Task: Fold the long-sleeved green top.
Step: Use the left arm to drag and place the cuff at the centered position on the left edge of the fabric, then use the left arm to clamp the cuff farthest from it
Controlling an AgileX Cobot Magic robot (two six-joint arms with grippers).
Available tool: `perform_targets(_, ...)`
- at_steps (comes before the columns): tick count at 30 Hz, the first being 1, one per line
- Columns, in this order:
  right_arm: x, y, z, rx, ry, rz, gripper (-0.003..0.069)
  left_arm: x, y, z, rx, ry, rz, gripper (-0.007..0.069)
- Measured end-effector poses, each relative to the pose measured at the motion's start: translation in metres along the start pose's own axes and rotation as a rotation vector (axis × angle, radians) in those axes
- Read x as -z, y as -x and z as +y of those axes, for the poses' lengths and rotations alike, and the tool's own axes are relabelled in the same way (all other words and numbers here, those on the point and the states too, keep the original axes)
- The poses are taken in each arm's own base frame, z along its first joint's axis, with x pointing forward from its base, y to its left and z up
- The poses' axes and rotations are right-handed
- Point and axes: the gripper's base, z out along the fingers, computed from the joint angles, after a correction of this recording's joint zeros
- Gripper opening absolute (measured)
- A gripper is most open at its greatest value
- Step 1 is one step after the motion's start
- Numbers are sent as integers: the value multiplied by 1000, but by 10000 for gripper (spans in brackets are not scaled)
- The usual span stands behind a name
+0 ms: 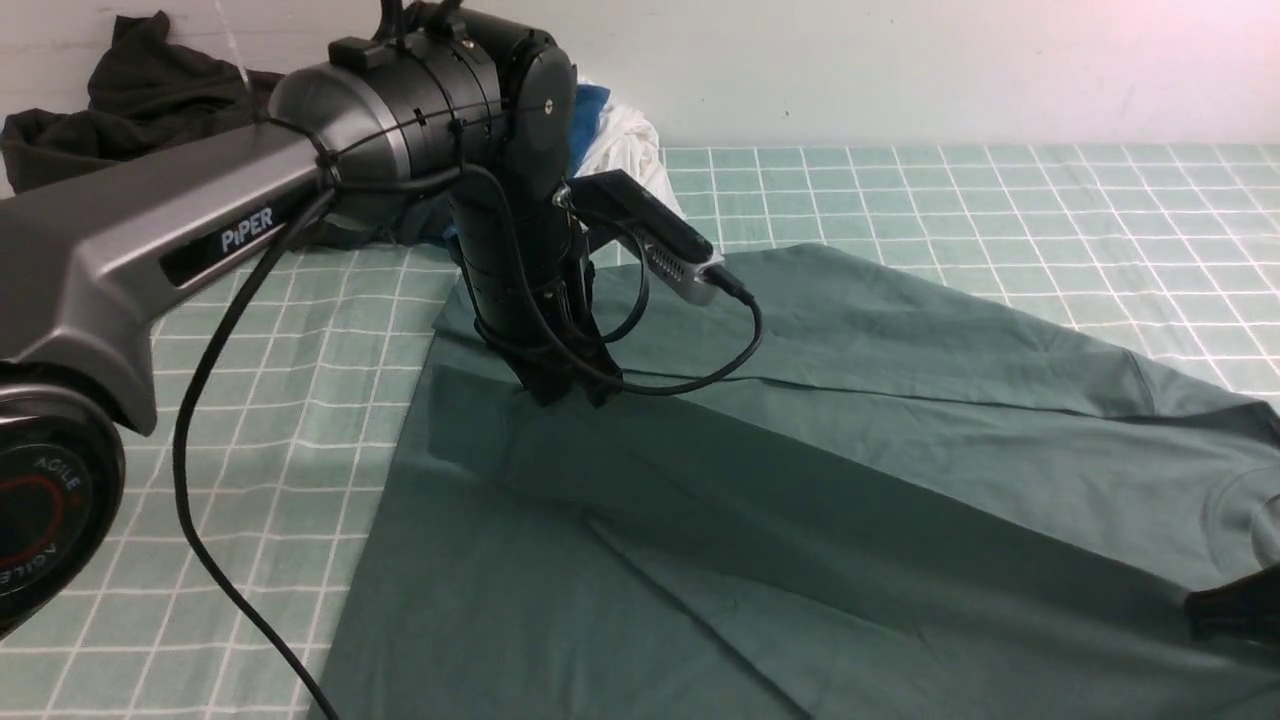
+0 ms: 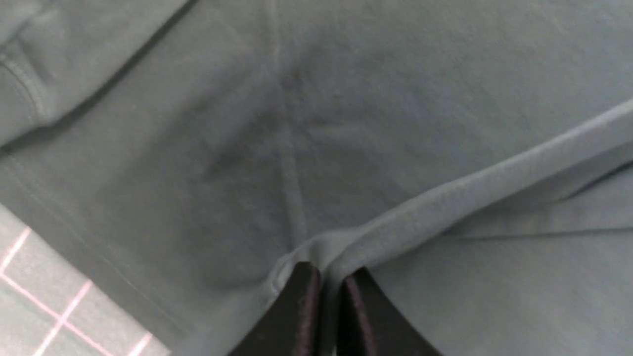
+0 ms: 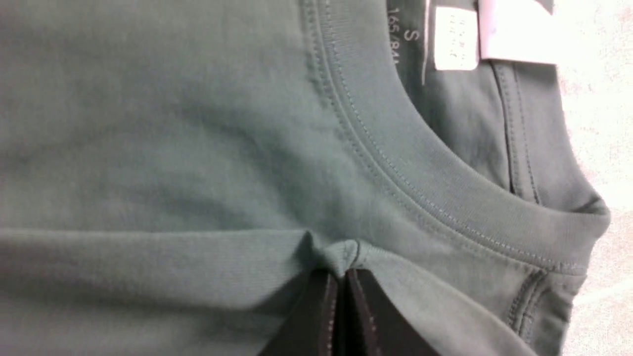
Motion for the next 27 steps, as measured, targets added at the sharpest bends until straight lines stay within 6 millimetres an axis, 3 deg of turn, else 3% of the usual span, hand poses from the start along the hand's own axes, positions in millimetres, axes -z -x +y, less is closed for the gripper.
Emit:
perform_targets(5,0,1,-2,-3,-7,-8,107,-7,3,7,27,67,-13,225)
perform_targets(6,1,4,-3,-16,-11,-15,161,-3,6,12,66,117,-30,307)
perform_targets(8,3,6,-4,-24,-15,-19,196,0,8,16,99,151,-44,351)
perform_targets(10,11,16,-6,-39,-24,-41,279,14,12,29,215,232,-91,448)
perform_targets(16,40,33,-10,-72,12,-130,334,18,5,62,389,231,-156,524)
perform_targets(17,49,37,-10,-73,45,-155,335,6,-2,77,448,201,-153,525)
perform_targets(19,54,38,-9,-69,73,-170,335,-6,-6,86,484,182,-149,524)
perform_targets(21,58,38,-4,-40,133,-177,335,-36,-17,107,561,147,-135,524)
perform_targets(27,59,38,2,0,199,-179,335,-70,-26,131,645,137,-189,524)
